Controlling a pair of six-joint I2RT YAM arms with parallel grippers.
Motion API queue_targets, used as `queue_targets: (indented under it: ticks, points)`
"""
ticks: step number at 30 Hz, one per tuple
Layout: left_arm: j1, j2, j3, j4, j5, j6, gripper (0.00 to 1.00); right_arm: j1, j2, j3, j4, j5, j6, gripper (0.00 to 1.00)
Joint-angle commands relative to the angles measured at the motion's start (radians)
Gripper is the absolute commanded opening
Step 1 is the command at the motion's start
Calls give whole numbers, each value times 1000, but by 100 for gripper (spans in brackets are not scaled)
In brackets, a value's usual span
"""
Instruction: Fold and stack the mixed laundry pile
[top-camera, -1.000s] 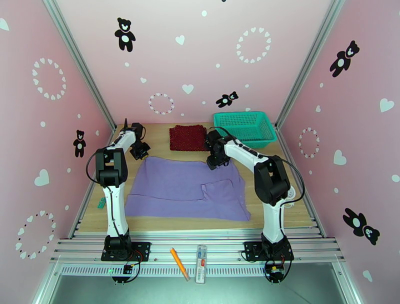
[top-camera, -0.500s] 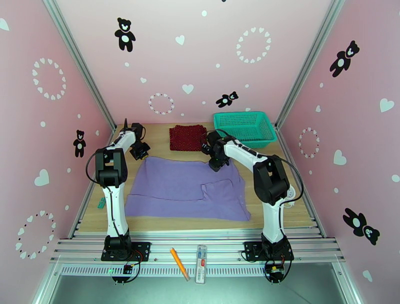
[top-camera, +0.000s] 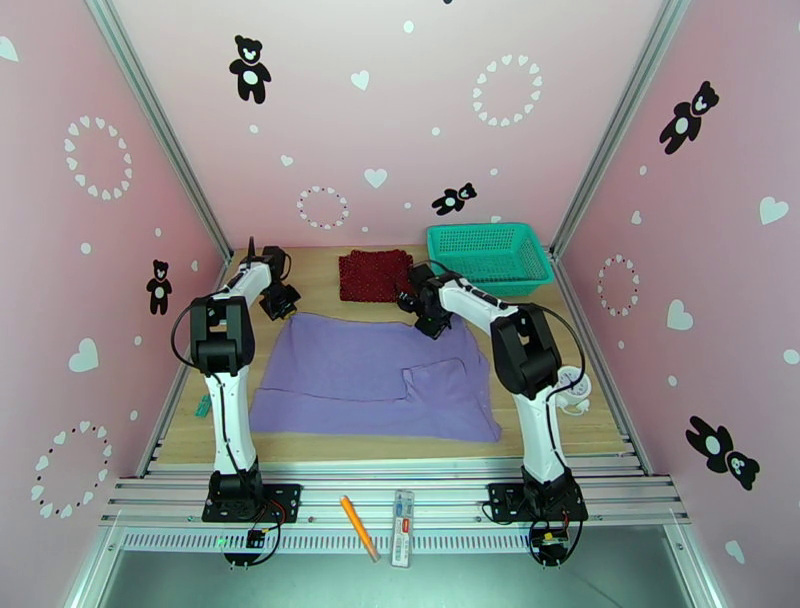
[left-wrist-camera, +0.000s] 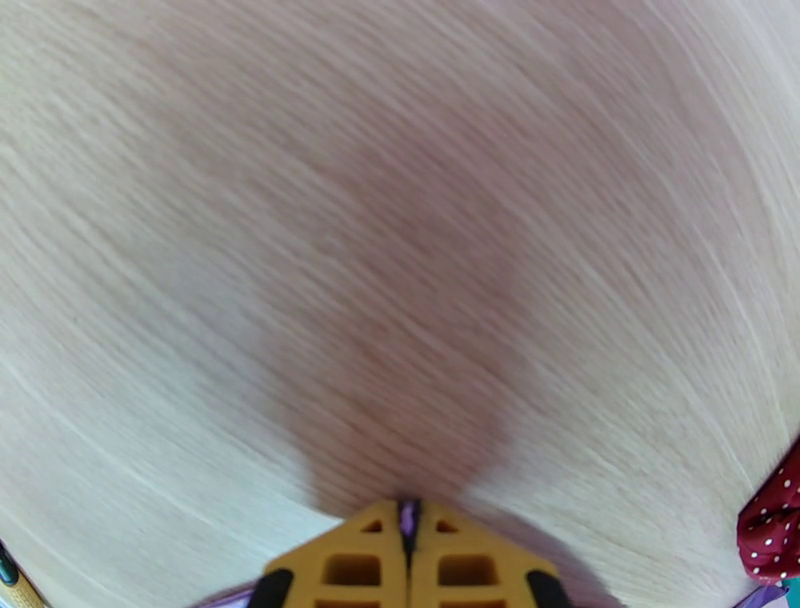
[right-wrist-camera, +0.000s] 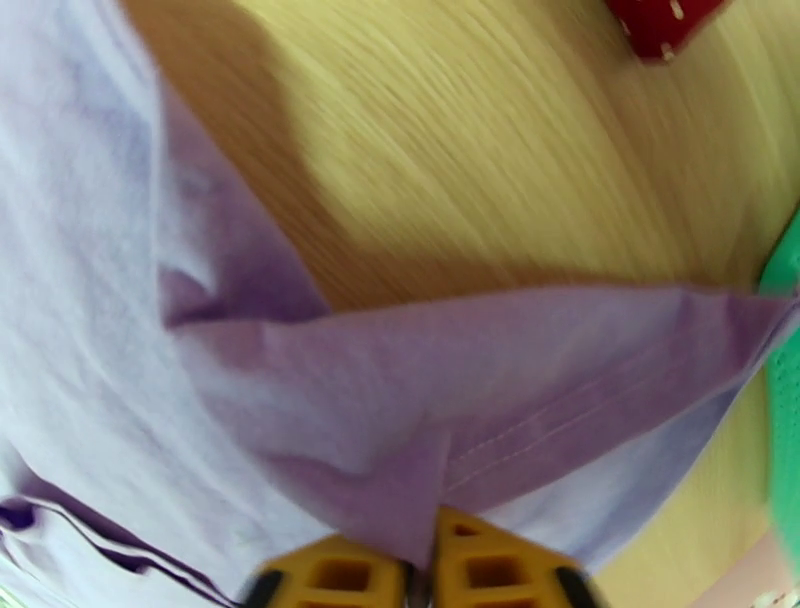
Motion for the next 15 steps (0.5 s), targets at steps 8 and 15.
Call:
queue_targets:
  ticks: [8,15]
  points:
    - [1,-116,-94,-21,-14,18,0,11,-113,31,-103,37,32,0]
    - [3,-198,-121,-26,-10,31,0,42,-218,-26,-143,76,58,0]
